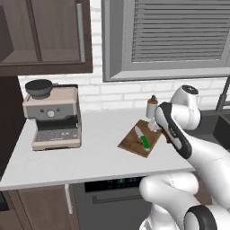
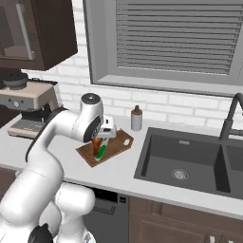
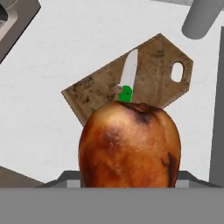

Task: Pick up the knife from the drawer and place it on the cutting board. Then place the meat from the plate to the cutting board.

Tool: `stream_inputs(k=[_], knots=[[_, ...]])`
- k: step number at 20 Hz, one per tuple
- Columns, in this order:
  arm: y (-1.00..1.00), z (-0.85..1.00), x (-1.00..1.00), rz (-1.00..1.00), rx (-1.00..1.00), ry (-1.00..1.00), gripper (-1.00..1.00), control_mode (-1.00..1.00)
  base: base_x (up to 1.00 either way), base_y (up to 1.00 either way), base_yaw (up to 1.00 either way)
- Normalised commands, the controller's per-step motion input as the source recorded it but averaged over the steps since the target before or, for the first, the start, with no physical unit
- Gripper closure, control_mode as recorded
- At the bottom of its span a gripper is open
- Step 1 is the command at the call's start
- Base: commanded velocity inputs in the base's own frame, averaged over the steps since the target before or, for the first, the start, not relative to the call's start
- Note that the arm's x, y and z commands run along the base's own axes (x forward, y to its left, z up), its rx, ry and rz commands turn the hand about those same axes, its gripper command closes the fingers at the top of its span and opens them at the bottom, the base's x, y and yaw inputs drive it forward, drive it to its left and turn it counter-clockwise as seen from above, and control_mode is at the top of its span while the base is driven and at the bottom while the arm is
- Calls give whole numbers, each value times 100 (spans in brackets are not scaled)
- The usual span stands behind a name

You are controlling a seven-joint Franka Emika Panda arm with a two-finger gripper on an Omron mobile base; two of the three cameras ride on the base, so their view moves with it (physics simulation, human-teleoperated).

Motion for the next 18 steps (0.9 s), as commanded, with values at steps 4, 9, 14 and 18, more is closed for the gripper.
stream_inputs(k=[4, 9, 14, 18], knots=[[8, -35, 59, 0, 0, -2, 100, -100, 0, 0, 0], [0, -40, 37, 0, 0, 0, 100, -100, 0, 0, 0], [0, -16, 21, 0, 0, 0, 100, -100, 0, 0, 0], [0, -1, 36, 0, -3, 4, 100, -100, 0, 0, 0]])
